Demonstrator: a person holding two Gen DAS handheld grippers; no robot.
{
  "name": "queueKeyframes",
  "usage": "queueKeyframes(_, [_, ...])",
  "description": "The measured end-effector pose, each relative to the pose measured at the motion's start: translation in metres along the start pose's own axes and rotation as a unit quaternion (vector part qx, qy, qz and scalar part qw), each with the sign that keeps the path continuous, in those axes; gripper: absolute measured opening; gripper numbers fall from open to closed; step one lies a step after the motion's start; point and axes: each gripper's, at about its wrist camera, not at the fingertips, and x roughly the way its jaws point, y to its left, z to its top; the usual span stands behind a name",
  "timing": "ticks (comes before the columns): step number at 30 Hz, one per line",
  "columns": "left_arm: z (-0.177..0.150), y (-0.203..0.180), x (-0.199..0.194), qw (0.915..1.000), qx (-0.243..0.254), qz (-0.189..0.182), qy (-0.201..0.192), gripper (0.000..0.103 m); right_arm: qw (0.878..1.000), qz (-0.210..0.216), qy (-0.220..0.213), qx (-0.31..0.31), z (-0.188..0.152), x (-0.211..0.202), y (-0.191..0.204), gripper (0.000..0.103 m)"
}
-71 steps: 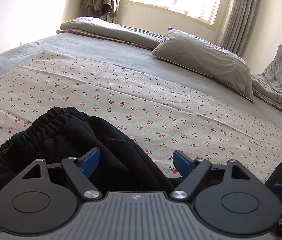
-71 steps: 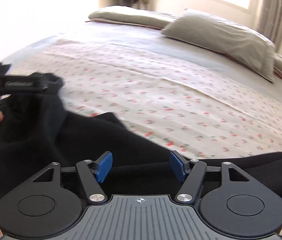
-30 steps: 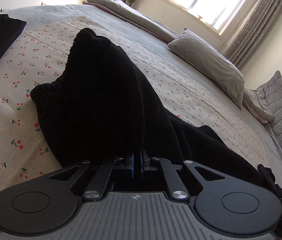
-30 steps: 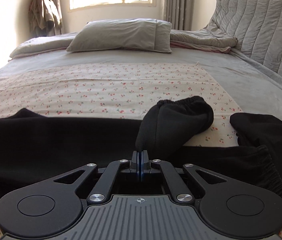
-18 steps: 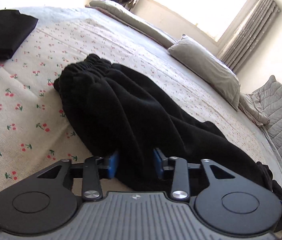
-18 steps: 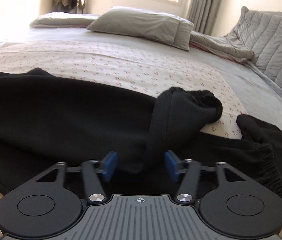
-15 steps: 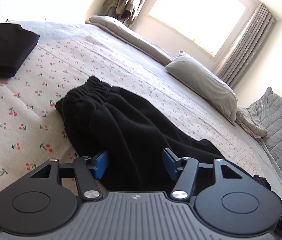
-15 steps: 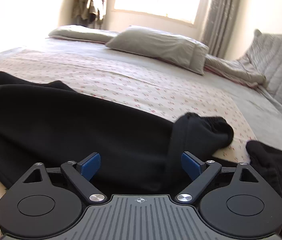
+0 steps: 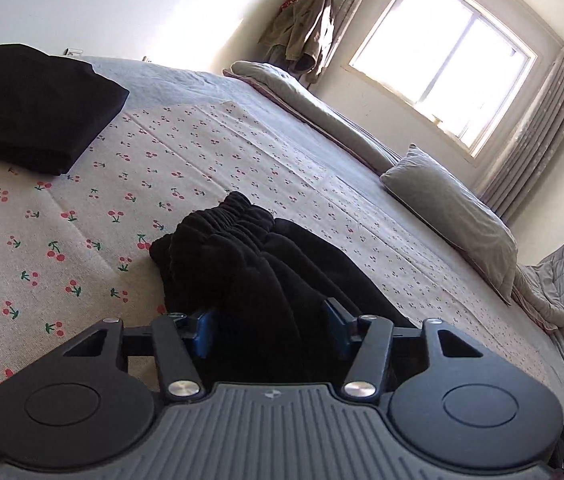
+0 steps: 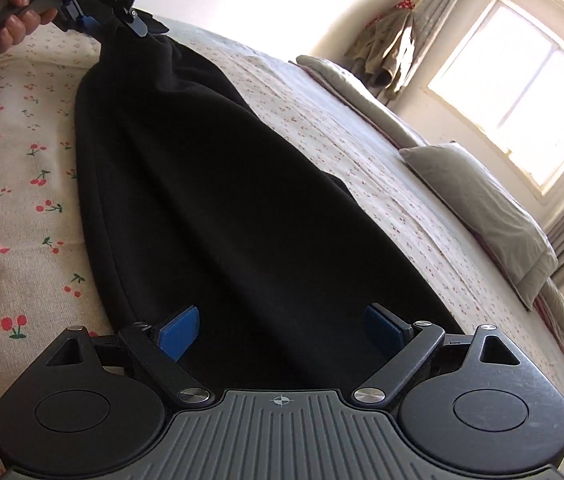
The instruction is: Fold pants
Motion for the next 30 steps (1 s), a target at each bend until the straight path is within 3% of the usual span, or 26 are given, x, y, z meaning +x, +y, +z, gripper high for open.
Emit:
queueKeyframes(2, [0.004, 0.001, 0.002, 0.9999, -0.006, 0.007, -0.008, 0.039, 1.0, 0.009, 0.001, 0.018, 0.006, 0.006, -0.005, 0.084])
queueKeyframes(3, [0.005, 0.001, 0.003, 0.9999, -0.006, 0.01, -0.011, 0.033, 0.999, 0.017, 0.003, 0.028, 0.008, 0.01, -0.008, 0.07])
queueKeyframes(4, [0.006, -0.002, 0.005, 0.9998, 0.0, 0.014, -0.013, 0.03, 0.999, 0.027, 0.007, 0.033, 0.01, 0.012, -0.01, 0.041])
queueKeyframes(6, [0.009, -0.007, 0.008, 0.9995, 0.019, 0.02, -0.017, 0.021, 0.997, 0.059, 0.021, 0.045, 0.015, 0.013, -0.009, 0.006])
queueKeyframes(11, [0.025, -0.009, 0.002, 0.9984, 0.035, 0.005, -0.044, 0.018, 0.997, 0.054, 0.004, 0.049, 0.031, -0.014, -0.019, 0.004])
queueKeyframes(14, [0.031, -0.002, 0.0, 0.9987, 0.031, -0.01, -0.038, 0.018, 0.995, 0.064, -0.009, 0.07, 0.036, -0.039, -0.028, 0.004])
queueKeyframes(17, [0.028, 0.002, 0.008, 0.9978, 0.062, 0.019, 0.012, 0.018, 0.992, 0.09, 0.007, 0.088, 0.039, -0.048, -0.028, 0.003])
queueKeyframes(20, [0.014, 0.013, 0.019, 0.99, 0.085, 0.068, 0.09, 0.019, 0.986, 0.129, 0.054, 0.09, 0.036, -0.038, -0.015, 0.003])
queueKeyframes(24, [0.005, 0.022, 0.015, 0.985, 0.091, 0.075, 0.126, 0.021, 0.98, 0.145, 0.114, 0.07, 0.021, -0.019, 0.006, 0.003])
queueKeyframes(26, [0.005, 0.022, 0.012, 0.9849, 0.094, 0.078, 0.122, 0.027, 0.981, 0.14, 0.116, 0.069, 0.021, -0.018, 0.008, 0.004])
queueKeyframes(28, [0.006, 0.022, 0.005, 0.9866, 0.091, 0.085, 0.106, 0.038, 0.979, 0.144, 0.114, 0.093, 0.022, -0.02, 0.004, 0.011])
queueKeyframes(30, [0.006, 0.017, -0.003, 0.9872, 0.095, 0.096, 0.085, 0.055, 0.976, 0.149, 0.113, 0.112, 0.023, -0.023, -0.006, 0.014])
